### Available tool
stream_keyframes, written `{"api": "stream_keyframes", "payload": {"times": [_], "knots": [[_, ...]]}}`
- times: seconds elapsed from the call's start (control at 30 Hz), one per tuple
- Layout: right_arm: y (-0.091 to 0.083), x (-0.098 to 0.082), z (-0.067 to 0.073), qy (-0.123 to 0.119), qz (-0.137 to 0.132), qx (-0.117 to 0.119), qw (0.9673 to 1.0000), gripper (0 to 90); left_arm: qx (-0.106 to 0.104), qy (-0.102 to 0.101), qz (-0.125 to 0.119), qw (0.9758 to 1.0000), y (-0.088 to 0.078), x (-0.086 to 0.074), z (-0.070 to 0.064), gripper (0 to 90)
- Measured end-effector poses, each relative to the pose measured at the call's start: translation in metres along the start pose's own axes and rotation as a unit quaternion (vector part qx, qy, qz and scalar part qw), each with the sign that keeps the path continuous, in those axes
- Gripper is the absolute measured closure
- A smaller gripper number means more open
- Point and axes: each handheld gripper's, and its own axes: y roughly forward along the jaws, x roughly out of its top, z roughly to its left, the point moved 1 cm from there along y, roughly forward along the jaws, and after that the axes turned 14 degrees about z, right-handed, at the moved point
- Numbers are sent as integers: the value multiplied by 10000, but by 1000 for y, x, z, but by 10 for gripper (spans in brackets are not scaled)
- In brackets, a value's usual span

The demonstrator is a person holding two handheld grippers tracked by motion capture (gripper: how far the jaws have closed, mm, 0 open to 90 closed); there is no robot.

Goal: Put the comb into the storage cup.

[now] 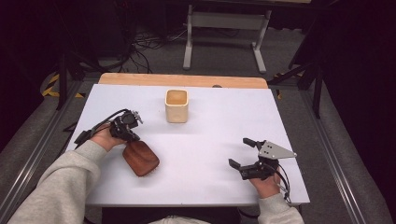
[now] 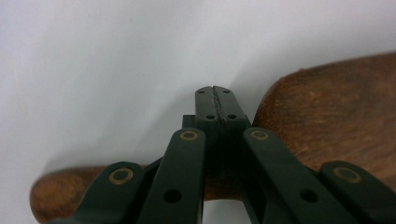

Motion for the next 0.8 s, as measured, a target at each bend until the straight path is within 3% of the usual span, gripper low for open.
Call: {"api": "stream_keyframes", "payload": {"times": [0.3, 0.8], "knots": [[1, 0, 0, -19, 4, 13, 10000, 42, -73, -113, 71, 9999, 0, -23, 1, 900], [1, 0, 1, -24, 11, 29, 10000, 41, -184, -112, 48, 9998, 1, -49, -5, 899]]}}
